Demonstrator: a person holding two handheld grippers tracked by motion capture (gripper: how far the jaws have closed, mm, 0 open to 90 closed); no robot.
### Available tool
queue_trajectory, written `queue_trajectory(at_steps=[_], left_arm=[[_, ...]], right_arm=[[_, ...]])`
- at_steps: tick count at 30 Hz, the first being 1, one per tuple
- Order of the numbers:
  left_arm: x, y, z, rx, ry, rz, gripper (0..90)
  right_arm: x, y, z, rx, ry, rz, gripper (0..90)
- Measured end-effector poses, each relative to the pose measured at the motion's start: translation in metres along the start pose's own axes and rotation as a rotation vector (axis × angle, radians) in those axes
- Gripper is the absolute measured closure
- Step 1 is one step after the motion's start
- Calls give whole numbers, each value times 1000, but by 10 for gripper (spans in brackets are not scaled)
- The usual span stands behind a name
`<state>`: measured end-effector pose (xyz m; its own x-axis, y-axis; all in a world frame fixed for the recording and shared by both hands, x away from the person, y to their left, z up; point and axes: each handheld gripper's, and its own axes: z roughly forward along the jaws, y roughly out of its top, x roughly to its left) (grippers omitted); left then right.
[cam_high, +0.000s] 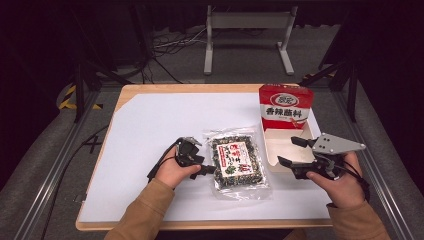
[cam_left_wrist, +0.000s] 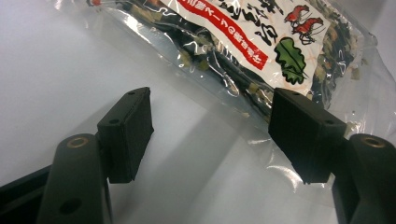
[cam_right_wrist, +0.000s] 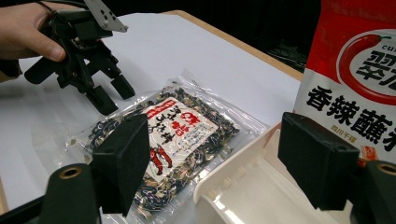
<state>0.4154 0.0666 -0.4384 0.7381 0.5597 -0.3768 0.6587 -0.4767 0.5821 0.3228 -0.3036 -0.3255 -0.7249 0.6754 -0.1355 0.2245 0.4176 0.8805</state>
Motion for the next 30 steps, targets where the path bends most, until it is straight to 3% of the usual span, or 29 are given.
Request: queue_trajectory(at_steps=[2, 7, 15, 22, 25, 28, 30], left_arm=[[-1, 1, 2, -3, -21, 5, 312], [-3, 4, 7, -15, -25, 21, 316], [-1, 9, 16, -90, -31, 0, 292], [-7, 15, 27, -95, -49, -7, 306], [-8, 17, 29, -92, -66, -30, 353], [-4, 17, 23, -110, -106, -83, 477], [-2, 16, 21, -118, -120, -93, 517]], right_arm=[[-1, 0, 0, -1, -1, 2, 255], [0, -1, 0, 1, -3, 5, 250], [-1, -5, -3, 4, -16, 12, 250], [0, -8, -7, 6, -25, 21, 250], [0, -9, -8, 9, -27, 21, 250], [0, -9, -8, 10, -28, 22, 250], [0, -9, -8, 10, -27, 23, 250]])
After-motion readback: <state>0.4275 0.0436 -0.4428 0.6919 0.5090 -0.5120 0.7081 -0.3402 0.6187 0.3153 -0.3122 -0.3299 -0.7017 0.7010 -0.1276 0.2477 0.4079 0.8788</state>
